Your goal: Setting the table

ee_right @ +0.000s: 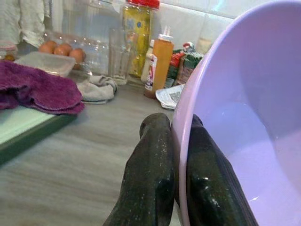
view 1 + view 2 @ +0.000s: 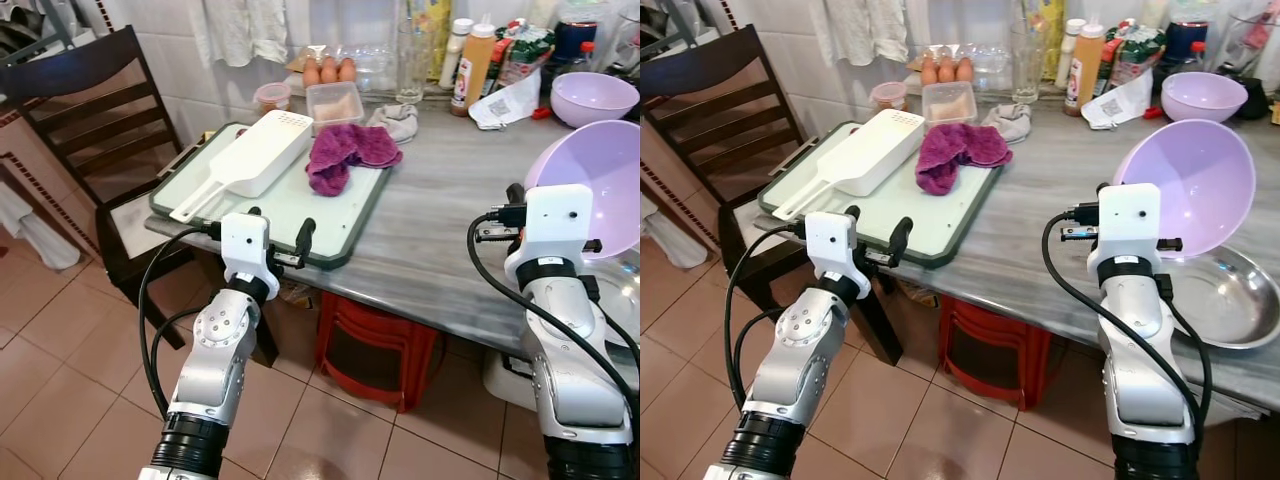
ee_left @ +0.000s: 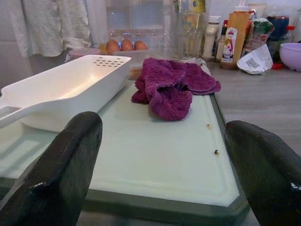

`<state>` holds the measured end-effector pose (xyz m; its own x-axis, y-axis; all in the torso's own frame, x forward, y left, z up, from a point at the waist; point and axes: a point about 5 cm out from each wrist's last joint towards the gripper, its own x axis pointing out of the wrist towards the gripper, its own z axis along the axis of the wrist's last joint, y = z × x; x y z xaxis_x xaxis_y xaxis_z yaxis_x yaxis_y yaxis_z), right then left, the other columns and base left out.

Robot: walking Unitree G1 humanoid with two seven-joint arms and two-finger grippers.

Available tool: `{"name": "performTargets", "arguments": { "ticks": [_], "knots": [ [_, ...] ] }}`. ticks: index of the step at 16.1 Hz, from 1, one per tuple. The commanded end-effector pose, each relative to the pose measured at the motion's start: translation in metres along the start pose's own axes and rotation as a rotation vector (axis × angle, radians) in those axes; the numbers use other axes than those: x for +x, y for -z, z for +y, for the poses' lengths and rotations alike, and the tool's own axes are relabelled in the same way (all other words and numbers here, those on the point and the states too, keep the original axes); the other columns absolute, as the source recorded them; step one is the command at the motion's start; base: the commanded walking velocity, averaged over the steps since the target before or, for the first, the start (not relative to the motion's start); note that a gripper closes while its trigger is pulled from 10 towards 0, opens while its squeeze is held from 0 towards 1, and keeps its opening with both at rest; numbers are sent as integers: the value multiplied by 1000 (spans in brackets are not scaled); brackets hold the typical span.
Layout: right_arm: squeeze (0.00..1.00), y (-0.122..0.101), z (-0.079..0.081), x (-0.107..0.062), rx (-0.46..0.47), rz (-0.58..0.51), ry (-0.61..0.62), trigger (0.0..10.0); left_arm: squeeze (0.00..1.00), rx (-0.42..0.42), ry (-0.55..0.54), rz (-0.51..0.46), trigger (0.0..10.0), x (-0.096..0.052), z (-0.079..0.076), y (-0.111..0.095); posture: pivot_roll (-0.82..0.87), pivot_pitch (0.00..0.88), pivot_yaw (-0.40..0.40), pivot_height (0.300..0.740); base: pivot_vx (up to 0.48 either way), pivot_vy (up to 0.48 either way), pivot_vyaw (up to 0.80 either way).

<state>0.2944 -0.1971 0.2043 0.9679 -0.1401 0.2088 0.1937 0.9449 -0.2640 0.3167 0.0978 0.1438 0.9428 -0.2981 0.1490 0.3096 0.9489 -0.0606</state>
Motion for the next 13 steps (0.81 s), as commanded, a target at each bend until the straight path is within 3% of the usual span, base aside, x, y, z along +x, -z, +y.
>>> {"name": "performTargets", "arguments": {
  "ticks": [1, 13],
  "knots": [
    [0, -10, 0, -1, 4, -44, 10, 10000, 0, 2, 12, -6, 10000, 0, 0, -3, -285, 77, 100, 740, 0, 0, 0],
    [0, -11, 4, 1, 13, -54, 5, 10000, 0, 5, 41, 7, 10000, -2, 1, -1, -278, 75, 104, 740, 0, -311, 0]
  ]
}}
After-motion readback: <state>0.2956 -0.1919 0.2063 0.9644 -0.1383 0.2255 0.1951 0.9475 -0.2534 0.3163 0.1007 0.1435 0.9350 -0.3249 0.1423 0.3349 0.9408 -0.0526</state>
